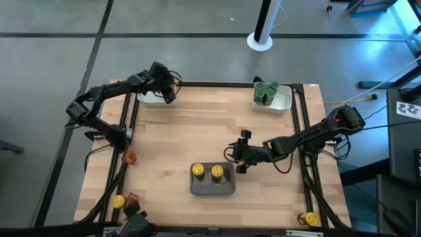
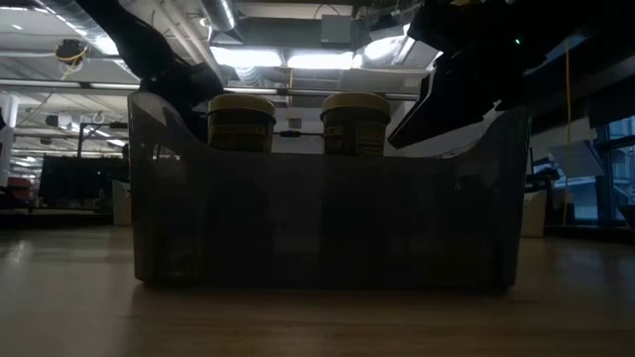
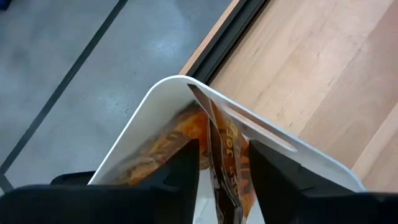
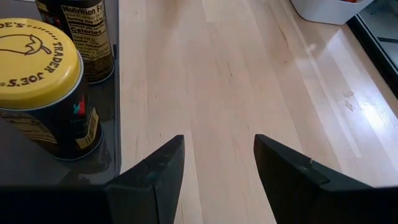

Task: Sort spices by type
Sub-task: Put the right yellow seasoning bottle into the black bin

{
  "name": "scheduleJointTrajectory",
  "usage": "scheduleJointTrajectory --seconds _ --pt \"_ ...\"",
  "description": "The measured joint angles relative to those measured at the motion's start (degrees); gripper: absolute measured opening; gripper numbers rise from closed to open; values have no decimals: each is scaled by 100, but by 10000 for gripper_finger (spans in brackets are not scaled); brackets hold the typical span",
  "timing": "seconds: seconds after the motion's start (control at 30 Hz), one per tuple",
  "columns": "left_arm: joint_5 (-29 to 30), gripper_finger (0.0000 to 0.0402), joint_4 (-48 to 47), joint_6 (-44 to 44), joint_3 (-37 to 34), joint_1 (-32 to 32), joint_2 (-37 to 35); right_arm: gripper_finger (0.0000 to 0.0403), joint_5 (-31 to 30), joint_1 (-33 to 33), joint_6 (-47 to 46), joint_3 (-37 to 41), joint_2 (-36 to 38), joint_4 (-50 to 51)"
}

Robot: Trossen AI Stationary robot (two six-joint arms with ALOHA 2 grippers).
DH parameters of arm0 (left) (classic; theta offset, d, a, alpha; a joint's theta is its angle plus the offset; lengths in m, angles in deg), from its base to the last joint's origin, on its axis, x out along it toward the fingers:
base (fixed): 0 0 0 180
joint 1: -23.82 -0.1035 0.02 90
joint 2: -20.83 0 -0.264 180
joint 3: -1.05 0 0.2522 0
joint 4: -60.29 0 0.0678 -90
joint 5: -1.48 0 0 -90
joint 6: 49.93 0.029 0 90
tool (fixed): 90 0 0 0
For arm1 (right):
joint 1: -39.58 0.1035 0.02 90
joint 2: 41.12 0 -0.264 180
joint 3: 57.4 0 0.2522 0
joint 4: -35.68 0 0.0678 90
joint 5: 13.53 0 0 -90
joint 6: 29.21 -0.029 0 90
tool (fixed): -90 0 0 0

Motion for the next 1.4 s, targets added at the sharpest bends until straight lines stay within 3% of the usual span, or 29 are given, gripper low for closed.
scheduleJointTrajectory --seconds 0.27,0.6,0.97,1.4 --pt "341 134 -377 32 0 35 -383 195 0 0 0 0 0 -3" --pt "522 132 -449 -241 2 317 -1434 195 0 1 0 0 0 -84" --pt "390 132 -668 -627 2 1550 -2512 195 -1 0 0 0 0 -90" --pt "122 131 -845 -1309 2 3288 -2785 195 -2 1 -9 0 0 -88"
